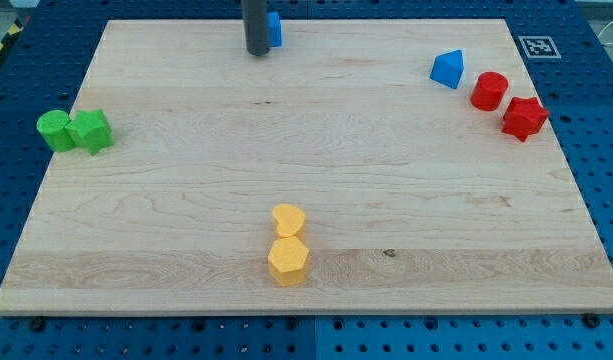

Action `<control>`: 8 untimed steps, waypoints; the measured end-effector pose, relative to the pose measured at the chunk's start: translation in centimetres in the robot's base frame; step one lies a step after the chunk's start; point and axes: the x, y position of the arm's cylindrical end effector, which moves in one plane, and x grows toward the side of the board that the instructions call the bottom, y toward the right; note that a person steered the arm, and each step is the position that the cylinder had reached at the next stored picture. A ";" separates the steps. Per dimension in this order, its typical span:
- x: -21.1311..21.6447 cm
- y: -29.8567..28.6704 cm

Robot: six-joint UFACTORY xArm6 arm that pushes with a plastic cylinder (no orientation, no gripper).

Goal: Push the blue cube towards the top left of the board

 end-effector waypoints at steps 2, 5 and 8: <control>1.5 3.1; -1.3 8.5; -2.7 3.5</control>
